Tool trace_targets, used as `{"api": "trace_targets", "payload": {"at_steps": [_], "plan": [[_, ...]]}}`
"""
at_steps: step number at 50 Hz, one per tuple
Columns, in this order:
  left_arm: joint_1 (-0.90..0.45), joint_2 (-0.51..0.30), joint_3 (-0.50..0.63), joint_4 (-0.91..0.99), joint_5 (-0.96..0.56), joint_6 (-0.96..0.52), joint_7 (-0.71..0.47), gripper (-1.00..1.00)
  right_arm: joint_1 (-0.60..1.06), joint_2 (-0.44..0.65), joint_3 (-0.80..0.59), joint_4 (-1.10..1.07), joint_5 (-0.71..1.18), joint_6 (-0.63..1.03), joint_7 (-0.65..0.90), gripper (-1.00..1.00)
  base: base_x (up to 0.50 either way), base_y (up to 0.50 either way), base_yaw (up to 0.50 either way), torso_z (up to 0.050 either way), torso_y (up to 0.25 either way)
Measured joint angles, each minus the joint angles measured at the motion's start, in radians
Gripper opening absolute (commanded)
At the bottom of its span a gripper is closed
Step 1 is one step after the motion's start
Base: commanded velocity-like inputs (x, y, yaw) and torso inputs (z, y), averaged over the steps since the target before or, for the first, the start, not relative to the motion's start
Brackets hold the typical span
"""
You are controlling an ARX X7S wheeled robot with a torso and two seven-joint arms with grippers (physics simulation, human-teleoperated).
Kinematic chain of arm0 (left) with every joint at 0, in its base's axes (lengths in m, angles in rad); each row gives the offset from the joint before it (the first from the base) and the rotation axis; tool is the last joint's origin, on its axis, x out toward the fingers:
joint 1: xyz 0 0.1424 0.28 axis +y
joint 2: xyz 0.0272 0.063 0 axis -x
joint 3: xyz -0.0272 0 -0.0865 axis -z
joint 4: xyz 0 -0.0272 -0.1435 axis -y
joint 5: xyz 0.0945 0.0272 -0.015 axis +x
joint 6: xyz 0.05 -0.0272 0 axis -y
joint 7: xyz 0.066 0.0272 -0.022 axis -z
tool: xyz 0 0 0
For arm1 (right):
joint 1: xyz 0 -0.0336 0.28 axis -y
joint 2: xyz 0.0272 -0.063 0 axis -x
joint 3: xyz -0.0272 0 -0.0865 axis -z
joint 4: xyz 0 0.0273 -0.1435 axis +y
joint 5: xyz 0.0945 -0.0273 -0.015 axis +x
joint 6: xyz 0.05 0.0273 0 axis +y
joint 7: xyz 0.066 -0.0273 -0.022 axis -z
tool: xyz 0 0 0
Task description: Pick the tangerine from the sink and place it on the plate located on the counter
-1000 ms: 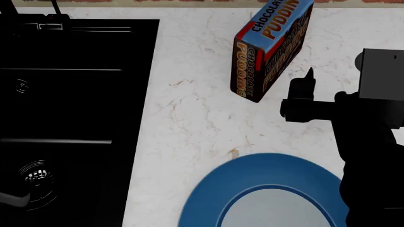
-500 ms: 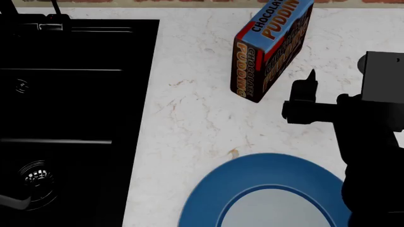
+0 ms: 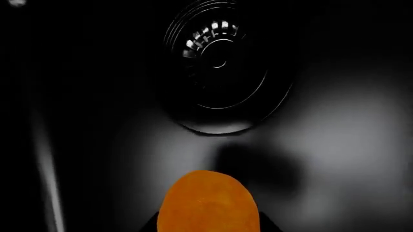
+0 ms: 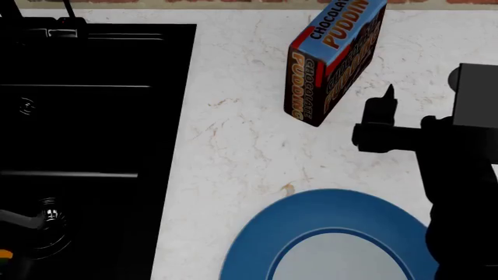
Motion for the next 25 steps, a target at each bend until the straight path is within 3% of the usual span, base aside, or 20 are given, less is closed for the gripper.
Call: {"api": "trace_targets", "payload": {"at_steps": [25], "plan": [[-0.058, -0.094, -0.105, 0.231, -0.108, -0.007, -0.059, -1.00, 0.006, 0.003, 0.008, -0.017, 0.014, 0.011, 0.011, 1.00, 0.00, 0.00, 0.00, 0.000, 0.000]]}}
